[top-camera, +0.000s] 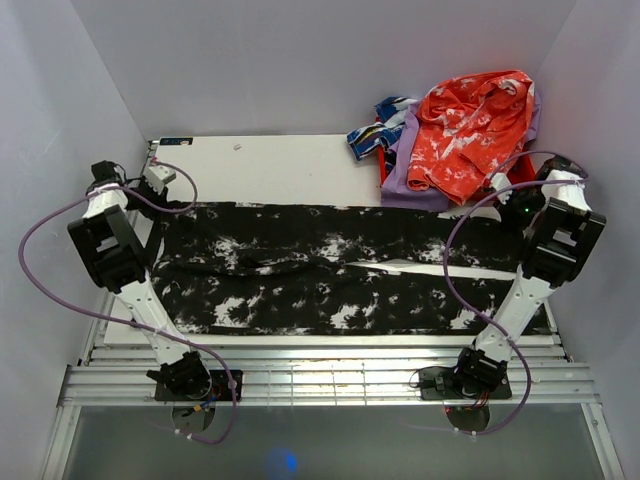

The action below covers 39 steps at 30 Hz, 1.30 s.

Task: Fold and stack the trousers
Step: Fold the trousers

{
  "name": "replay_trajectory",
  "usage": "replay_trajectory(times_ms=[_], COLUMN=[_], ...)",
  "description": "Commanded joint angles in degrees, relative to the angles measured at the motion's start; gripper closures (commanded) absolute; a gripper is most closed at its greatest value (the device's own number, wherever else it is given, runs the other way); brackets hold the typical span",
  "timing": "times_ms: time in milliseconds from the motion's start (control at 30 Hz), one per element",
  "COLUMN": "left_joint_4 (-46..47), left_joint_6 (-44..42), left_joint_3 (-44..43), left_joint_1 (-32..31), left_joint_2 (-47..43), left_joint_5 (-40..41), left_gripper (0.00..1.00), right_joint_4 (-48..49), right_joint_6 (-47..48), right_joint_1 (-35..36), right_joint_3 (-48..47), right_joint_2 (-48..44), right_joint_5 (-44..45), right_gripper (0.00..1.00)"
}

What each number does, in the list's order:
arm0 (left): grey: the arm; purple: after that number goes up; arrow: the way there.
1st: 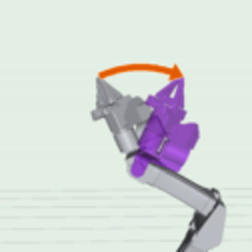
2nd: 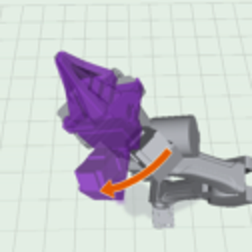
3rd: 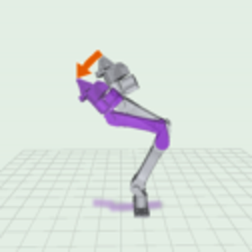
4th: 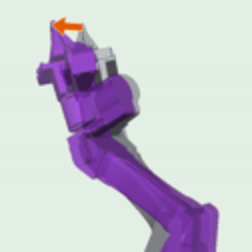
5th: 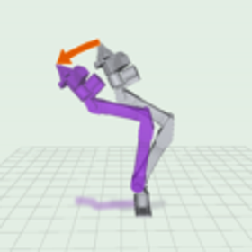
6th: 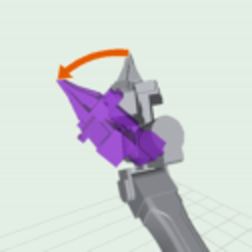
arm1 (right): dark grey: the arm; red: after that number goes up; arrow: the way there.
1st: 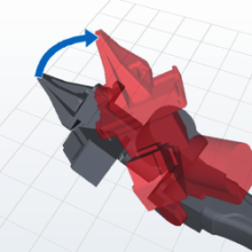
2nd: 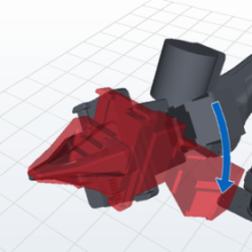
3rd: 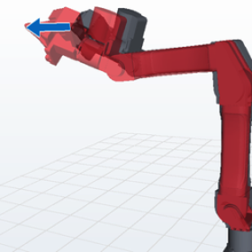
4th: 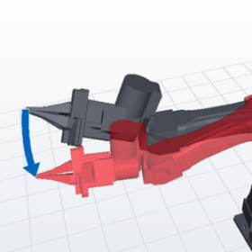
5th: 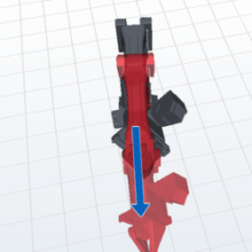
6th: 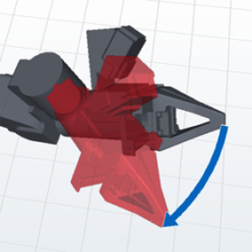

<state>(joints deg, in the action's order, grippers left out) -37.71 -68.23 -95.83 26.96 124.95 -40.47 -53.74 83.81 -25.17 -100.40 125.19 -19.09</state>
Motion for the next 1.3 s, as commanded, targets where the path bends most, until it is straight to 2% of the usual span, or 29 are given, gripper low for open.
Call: replay_trajectory(times_ms=[0, 33, 133, 267, 467, 600, 733, 833, 933, 967, 1167, 1267], left_joint_4=[16.7, 18.9, 25.2, 32.9, 47.7, 50.5, 50.8, 50.8, 50.8, 51.0, 51.0, 51.2], left_joint_6=[14.1, 18.7, 22.6, 25.7, 30.6, 34.7, 35.2, 35.7, 36.8, 37.6, 43.6, 46.1], left_joint_3=[0.2, 0.6, 3.8, 13.2, 25.8, 30.4, 34.9, 35.6, 34.2, 32.2, 22.5, 17.8], left_joint_1=[3.0, 3.9, 4.9, 6.0, 8.8, 10.4, 10.7, 10.7, 10.6, 10.6, 9.2, 8.5], left_joint_2=[-10.1, -11.0, -15.9, -23.0, -33.7, -37.8, -40.2, -40.1, -37.3, -36.1, -25.5, -23.1], left_joint_5=[-2.9, -3.9, -5.4, -6.9, -6.2, -5.5, -5.3, -5.2, -5.2, -5.0, -3.5, -3.2], left_gripper=[1.00, 1.00, 1.00, 1.00, 1.00, 1.00, 1.00, 1.00, 1.00, 1.00, 1.00, 1.00], right_joint_4=[3.2, 4.7, 6.7, 11.0, 11.5, 11.5, 11.4, 11.8, 16.7, 19.2, 20.2, 20.4], right_joint_6=[-2.2, -2.3, -2.0, -1.7, 1.3, 5.8, 6.5, 6.4, 2.0, 0.9, -6.0, -8.4], right_joint_1=[-1.7, -1.9, -3.0, -5.1, -10.7, -15.2, -17.9, -18.2, -17.9, -17.5, -13.2, -11.7], right_joint_3=[-2.9, -2.2, -0.3, 4.1, 10.6, 19.7, 23.6, 24.7, 24.4, 23.1, 12.1, 9.4], right_joint_2=[-9.4, -10.7, -15.5, -21.8, -30.8, -38.1, -43.5, -45.4, -44.7, -43.1, -34.3, -33.4], right_joint_5=[-4.5, -5.9, -7.9, -10.6, -16.5, -20.1, -23.8, -24.7, -24.9, -24.3, -21.0, -20.7], right_gripper=[0.92, 0.92, 0.92, 0.92, 0.92, 0.92, 0.92, 0.92, 0.92, 0.92, 0.92, 0.92])
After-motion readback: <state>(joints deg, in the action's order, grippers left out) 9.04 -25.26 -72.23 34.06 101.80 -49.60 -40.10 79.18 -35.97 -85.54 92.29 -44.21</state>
